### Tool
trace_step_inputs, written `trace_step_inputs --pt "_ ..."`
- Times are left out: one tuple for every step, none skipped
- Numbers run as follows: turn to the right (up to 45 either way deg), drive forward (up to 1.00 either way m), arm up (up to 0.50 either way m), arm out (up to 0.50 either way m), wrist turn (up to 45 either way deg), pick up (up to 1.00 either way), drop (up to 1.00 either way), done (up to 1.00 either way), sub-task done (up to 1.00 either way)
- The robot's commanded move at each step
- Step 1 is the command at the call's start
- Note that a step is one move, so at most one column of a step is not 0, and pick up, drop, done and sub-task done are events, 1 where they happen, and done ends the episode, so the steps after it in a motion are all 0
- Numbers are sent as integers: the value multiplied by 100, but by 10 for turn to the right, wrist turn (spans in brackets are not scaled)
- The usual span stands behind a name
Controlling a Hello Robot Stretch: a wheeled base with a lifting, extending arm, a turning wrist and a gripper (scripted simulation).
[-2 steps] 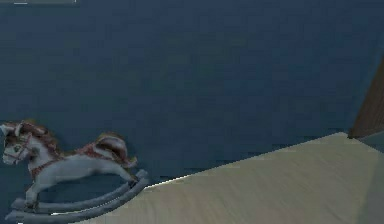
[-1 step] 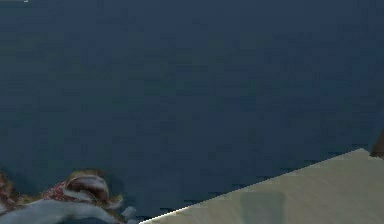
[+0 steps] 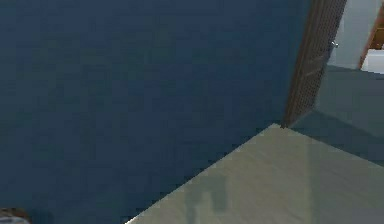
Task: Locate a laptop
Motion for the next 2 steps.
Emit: trace_step_inputs --pt "0 35 0 0 0 0 0 0 0" --pt "450 0 0 0 0 0 0 0 0"
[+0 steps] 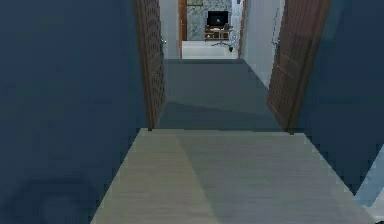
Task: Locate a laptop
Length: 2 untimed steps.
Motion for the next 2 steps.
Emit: trace_step_inputs --pt "0 100 0 0 0 0 0 0 0" --pt "0 100 0 0 0 0 0 0 0"
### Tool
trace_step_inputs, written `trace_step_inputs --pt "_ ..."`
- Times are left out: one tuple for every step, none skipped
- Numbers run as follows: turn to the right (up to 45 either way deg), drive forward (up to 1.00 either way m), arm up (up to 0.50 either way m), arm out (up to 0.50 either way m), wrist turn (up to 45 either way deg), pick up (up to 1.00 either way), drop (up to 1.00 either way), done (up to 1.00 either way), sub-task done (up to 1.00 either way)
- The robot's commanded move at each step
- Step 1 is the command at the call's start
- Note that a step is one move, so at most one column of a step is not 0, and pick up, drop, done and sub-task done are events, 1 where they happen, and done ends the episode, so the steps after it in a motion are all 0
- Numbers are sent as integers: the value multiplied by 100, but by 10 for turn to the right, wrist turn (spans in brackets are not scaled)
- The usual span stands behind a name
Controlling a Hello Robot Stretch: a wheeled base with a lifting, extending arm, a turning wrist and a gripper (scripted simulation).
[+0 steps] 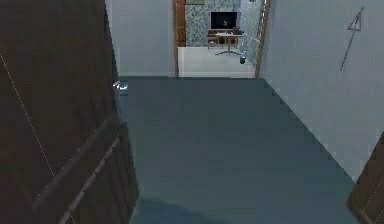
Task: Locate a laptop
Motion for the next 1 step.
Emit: trace_step_inputs --pt "0 100 0 0 0 0 0 0 0"
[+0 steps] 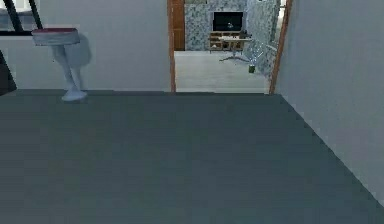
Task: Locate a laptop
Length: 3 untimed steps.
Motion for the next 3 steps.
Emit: trace_step_inputs --pt "30 0 0 0 0 0 0 0 0" --pt "450 0 0 0 0 0 0 0 0" --pt "450 0 0 0 0 0 0 0 0"
